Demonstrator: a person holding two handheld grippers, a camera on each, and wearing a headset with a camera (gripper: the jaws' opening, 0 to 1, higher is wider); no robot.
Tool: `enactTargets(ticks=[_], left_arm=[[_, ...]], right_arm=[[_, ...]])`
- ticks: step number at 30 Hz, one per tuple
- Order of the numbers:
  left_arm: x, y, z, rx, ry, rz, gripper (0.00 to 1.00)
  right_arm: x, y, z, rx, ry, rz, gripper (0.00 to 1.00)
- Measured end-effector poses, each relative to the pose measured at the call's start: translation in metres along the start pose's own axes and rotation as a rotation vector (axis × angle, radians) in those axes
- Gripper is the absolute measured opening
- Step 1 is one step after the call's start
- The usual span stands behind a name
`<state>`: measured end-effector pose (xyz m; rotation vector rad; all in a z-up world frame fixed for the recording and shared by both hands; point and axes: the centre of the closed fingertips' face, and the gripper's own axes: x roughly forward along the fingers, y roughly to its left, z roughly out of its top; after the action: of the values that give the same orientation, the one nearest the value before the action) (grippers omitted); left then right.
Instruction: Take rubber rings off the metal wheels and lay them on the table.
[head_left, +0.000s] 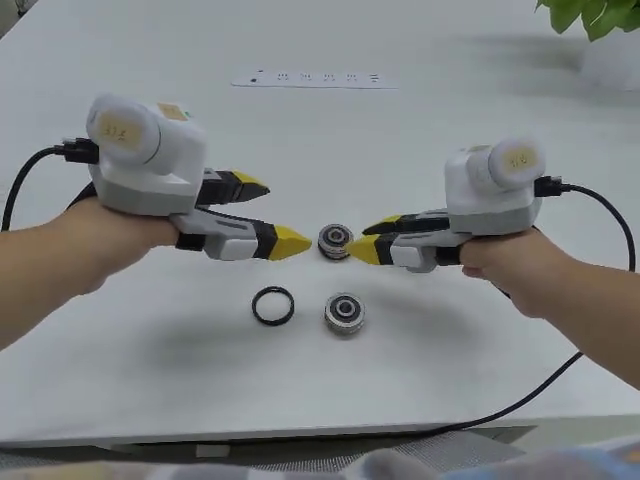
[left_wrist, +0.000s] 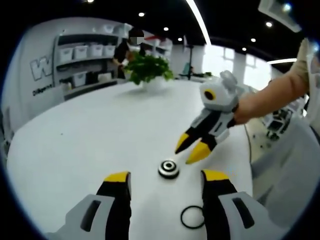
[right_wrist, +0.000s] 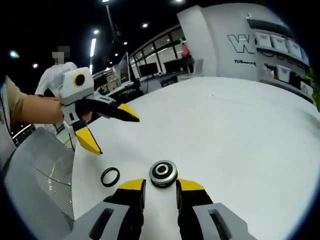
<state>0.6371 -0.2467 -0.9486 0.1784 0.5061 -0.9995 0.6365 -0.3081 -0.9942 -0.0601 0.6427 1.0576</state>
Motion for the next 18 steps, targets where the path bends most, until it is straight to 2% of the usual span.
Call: enactTargets(ticks=[5, 18], left_arm=[[0.009, -0.001, -0.005, 0.007, 0.019, -0.003, 0.54], [0.031, -0.005, -0.01, 0.014, 0.04, -0.02, 0.46]], right_arm=[[0.003, -0.003, -0.005, -0.017, 0.008, -0.005, 0.21], [0.012, -0.005, -0.009, -0.042, 0.015, 0.001, 0.16]])
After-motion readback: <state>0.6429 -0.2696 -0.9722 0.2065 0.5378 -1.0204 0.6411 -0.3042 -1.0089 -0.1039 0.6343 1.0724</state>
